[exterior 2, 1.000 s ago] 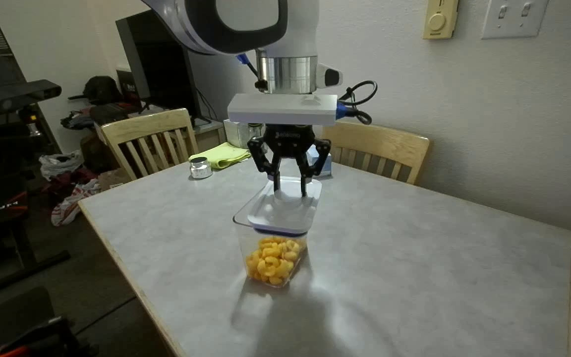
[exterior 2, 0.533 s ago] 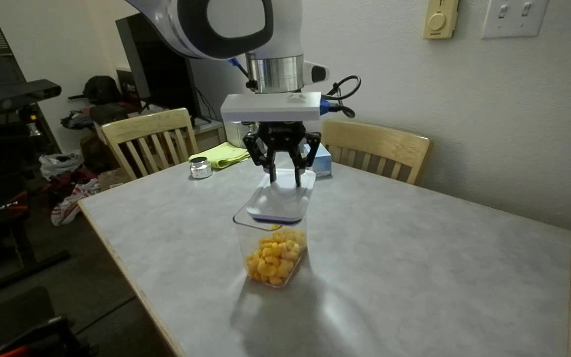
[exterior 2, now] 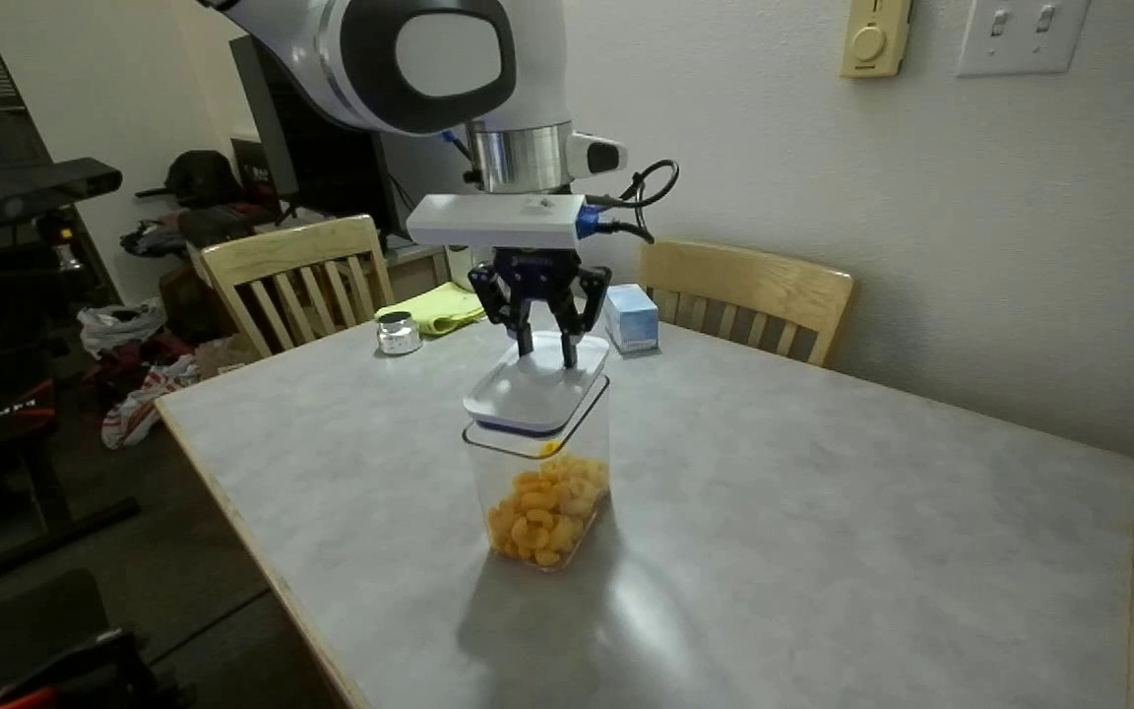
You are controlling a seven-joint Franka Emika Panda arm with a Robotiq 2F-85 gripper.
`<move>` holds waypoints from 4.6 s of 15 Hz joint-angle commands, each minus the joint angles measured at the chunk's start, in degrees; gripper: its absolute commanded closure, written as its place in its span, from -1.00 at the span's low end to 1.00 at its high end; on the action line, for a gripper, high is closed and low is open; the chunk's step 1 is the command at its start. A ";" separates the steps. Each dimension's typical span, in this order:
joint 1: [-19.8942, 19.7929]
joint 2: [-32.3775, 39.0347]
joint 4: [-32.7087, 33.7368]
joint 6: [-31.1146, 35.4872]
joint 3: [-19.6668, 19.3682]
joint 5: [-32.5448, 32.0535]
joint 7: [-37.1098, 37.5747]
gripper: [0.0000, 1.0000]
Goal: Put the white lid on the container
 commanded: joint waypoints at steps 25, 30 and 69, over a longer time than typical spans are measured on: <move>-1.05 -5.84 -6.55 0.38 -1.94 -7.52 2.56 -1.00; -1.18 -8.84 -8.16 0.57 -2.37 -7.36 1.89 -0.40; -2.30 -2.87 -8.52 10.37 0.12 23.06 -36.73 1.00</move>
